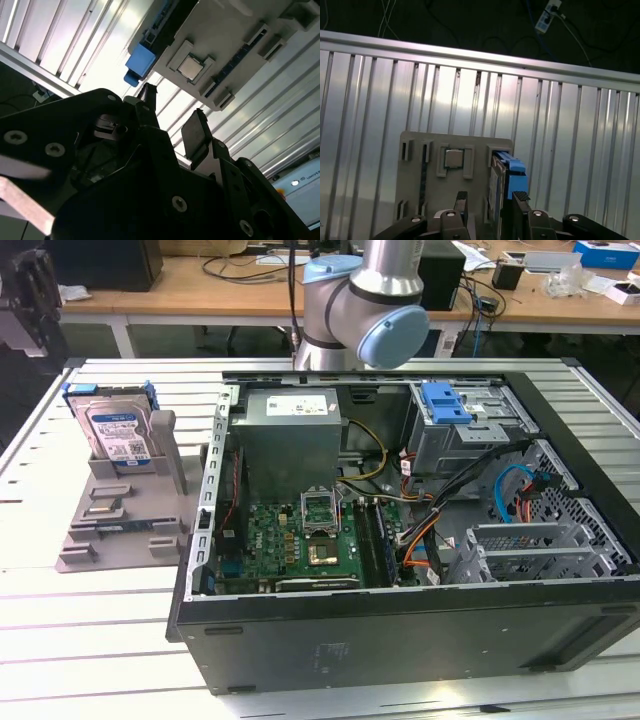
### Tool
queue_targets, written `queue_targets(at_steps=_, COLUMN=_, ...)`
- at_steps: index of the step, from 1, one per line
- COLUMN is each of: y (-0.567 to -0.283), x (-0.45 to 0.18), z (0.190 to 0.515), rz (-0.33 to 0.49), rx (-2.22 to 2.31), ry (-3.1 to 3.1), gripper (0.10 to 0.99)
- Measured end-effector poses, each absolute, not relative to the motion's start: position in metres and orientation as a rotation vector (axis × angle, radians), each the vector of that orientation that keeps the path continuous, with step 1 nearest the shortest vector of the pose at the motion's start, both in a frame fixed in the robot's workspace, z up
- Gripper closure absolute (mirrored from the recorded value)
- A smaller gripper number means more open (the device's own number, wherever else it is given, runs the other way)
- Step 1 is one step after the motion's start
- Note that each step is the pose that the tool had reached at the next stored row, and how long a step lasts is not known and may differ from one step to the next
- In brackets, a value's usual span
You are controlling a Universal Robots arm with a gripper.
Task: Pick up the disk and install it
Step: 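Pick up the disk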
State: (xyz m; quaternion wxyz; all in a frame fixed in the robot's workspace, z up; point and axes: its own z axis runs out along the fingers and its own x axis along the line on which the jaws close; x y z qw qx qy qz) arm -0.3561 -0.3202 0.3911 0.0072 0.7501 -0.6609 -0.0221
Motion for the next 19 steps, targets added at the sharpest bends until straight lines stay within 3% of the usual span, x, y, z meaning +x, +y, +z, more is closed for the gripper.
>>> queue_targets(at_steps=19, y=-0.280, x=-0.348, z=0.387, rz=-0.063, rx=2.343, ry=-2.064, gripper=0.604)
